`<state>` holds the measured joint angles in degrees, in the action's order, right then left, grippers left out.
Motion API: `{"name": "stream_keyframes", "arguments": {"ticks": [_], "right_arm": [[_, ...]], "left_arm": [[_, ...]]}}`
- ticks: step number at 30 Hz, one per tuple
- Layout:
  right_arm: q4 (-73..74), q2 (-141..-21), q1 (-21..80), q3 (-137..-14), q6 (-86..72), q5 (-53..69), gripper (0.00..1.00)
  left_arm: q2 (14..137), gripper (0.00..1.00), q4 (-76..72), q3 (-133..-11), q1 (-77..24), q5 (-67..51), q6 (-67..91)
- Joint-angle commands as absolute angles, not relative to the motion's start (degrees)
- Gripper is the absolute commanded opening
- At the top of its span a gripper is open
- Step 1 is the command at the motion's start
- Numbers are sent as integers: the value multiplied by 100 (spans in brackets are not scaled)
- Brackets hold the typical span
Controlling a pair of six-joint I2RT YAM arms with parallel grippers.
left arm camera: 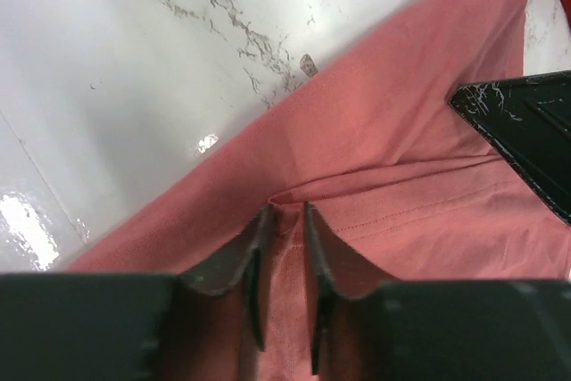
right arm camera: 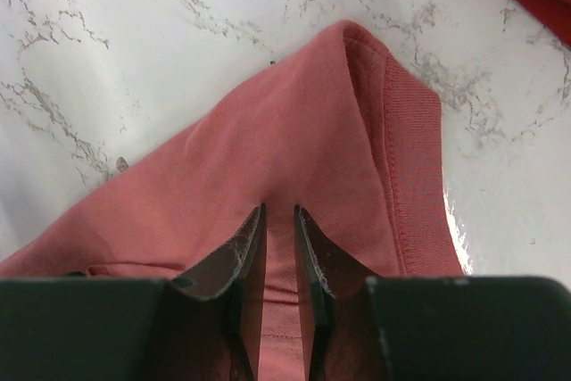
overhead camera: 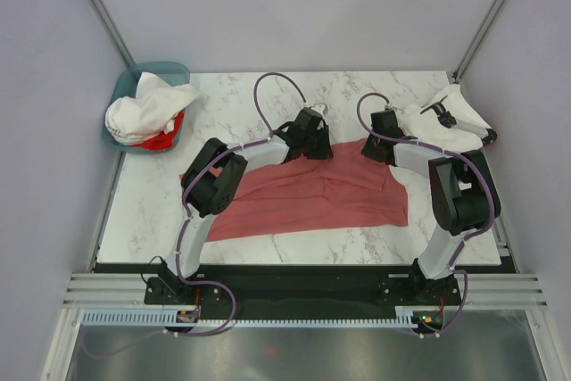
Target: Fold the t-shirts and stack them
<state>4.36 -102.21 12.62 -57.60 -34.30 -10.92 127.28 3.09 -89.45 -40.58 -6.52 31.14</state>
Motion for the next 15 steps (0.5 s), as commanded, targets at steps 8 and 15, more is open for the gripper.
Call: {"name": "stream_keyframes", "arguments": {"ticks": [8,15], "right_arm": [[492,-10248,1257,-5968,-3489,-1195,25],[501,-10292,1231,-5968,-3507,-1195,25]], "left_arm": [[12744,24,668,-9246,-4166,-545,2698],[12165,2,256,-8755,-4306,-466,2566]]}}
